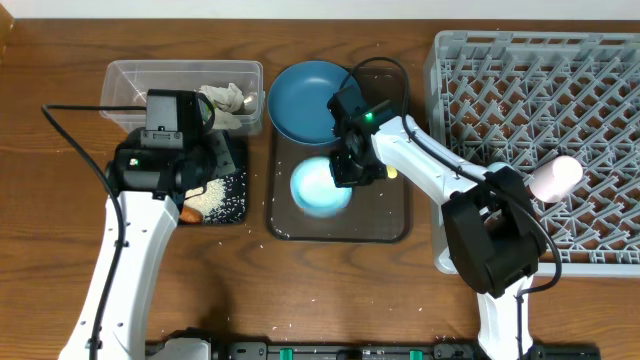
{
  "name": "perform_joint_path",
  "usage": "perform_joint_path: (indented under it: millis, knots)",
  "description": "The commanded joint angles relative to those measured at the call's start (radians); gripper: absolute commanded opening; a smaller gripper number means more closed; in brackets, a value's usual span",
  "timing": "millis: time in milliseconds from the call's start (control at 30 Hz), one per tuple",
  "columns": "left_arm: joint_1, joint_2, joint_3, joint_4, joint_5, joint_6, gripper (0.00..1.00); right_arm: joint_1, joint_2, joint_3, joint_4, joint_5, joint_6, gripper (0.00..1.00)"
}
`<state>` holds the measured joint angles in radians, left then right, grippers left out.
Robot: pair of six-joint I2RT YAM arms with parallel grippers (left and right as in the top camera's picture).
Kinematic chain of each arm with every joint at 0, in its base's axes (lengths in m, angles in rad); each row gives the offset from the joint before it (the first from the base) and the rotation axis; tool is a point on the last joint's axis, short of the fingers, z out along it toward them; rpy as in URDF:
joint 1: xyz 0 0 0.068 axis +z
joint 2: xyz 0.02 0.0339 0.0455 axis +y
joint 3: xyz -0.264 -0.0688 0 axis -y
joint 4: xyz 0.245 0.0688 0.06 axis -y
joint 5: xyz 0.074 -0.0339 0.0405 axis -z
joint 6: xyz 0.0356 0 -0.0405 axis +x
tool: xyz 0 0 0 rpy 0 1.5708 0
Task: Sort waste into correct bins and load items into the dishwasher rack
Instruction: 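Grasp the light-blue bowl with the right gripper, then carry the bowl right and place it upside down in the rack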
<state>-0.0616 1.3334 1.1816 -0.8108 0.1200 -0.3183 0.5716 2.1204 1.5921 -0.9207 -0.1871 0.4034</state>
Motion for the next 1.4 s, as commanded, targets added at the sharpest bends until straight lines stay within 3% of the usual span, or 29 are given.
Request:
perform_joint_path:
  millis: [0,233,400,567,733,867,967,1100,1233,1367]
  knots:
    - [0.004,0.008,0.013,-0.004,-0.009,-0.009,0.55,-0.014,-0.001,-0.002,-0.002,0.004,0.000,0.01]
    - [0.004,0.008,0.013,-0.004,-0.009,-0.009,0.55,-0.074,-0.114,-0.002,-0.026,0.059,-0.017,0.01]
    - [0.004,0.008,0.013,-0.004,-0.009,-0.009,0.56,-0.124,-0.277,-0.002,-0.045,0.204,-0.023,0.01]
    - [0.004,0.008,0.013,-0.004,-0.009,-0.009,0.79,-0.201,-0.419,-0.002,-0.047,0.543,0.024,0.01]
    - [0.004,0.008,0.013,-0.004,-0.009,-0.009,0.85,-0.270,-0.430,-0.003,0.012,0.988,0.107,0.01]
    - [0.004,0.008,0.013,-0.004,-0.009,-0.009,0.88,-0.309,-0.390,-0.004,0.115,1.228,0.095,0.01]
    - [0.004,0.008,0.013,-0.004,-0.009,-0.009,0.89,-0.331,-0.345,-0.004,0.277,1.358,-0.063,0.01]
    - [0.004,0.008,0.013,-0.004,-0.009,-0.009,0.93,-0.359,-0.253,-0.004,0.579,1.411,-0.531,0.01]
    - [0.004,0.008,0.013,-0.004,-0.009,-0.009,0.94,-0.386,-0.157,-0.004,0.792,1.430,-0.869,0.01]
    - [0.004,0.008,0.013,-0.004,-0.009,-0.009,0.94,-0.408,-0.074,-0.004,0.934,1.474,-1.036,0.01]
